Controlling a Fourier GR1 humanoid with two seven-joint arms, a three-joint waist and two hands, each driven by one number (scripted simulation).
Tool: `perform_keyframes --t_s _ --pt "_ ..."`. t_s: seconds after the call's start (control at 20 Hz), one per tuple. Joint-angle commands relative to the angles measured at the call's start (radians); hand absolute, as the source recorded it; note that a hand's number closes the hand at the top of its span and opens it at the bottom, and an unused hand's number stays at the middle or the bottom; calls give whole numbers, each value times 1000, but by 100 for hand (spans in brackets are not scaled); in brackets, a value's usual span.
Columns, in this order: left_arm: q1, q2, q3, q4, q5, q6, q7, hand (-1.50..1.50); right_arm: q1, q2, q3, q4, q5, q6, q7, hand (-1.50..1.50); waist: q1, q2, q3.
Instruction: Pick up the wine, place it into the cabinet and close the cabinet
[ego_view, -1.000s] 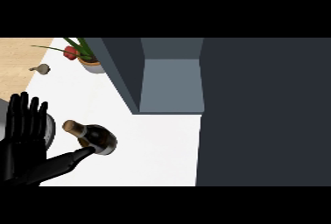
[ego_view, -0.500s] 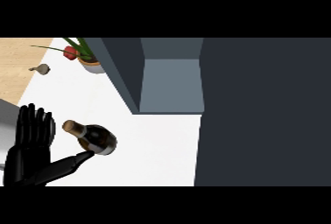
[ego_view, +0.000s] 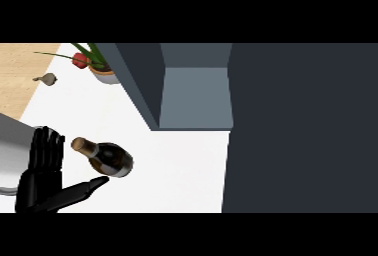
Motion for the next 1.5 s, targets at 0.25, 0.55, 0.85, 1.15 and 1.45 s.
perform_keyframes --t_s 0.25,0.55,0.85,1.15,1.45 --pt "11 -20 3 189 -11 -71 -162 -150 24 25 61 10 73 -7 -28 -150 0 0 0" --pt "-136 -2 69 430 24 -89 -233 -150 5 -18 -64 24 -45 33 -33 -150 -3 1 0" --pt "-120 45 89 541 35 -175 -313 -150 20 15 17 -54 15 -7 34 -150 -2 0 0" --pt "-213 17 76 639 27 -123 -346 -150 14 2 -13 -45 -9 11 31 -150 -1 0 0" --pt "-279 19 95 826 38 -154 -451 -150 22 -19 -81 -31 -64 39 13 -150 -3 0 0"
